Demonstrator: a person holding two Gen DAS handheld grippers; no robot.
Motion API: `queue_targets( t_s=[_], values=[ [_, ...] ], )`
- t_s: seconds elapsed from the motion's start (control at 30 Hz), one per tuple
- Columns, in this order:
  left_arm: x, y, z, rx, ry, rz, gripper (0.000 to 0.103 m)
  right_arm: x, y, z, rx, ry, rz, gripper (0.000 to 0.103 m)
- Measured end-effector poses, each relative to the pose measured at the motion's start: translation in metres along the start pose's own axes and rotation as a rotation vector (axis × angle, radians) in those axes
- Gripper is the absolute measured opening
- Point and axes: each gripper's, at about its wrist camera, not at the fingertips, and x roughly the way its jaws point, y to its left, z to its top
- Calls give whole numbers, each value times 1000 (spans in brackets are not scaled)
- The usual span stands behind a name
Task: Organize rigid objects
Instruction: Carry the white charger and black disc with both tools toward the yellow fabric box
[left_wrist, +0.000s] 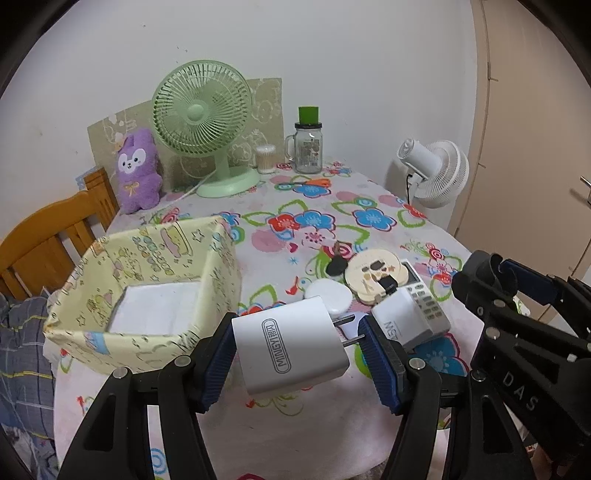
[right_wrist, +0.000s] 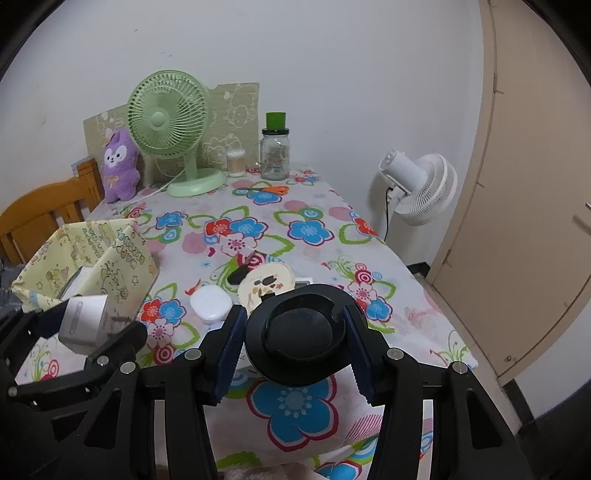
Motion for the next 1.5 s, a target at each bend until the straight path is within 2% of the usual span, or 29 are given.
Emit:
queue_targets(
  t_s=[0.8,1.23,1.5],
  values=[
    [-8,51,34,19,-6,3,68,-6,53,39,-59,-5,9,55],
    [4,98,40,-13,18,21,68,14,96,56,-98,17,60,55],
    [17,120,43,17,37,40,68,32,122,66,-120,37,93,55]
  ],
)
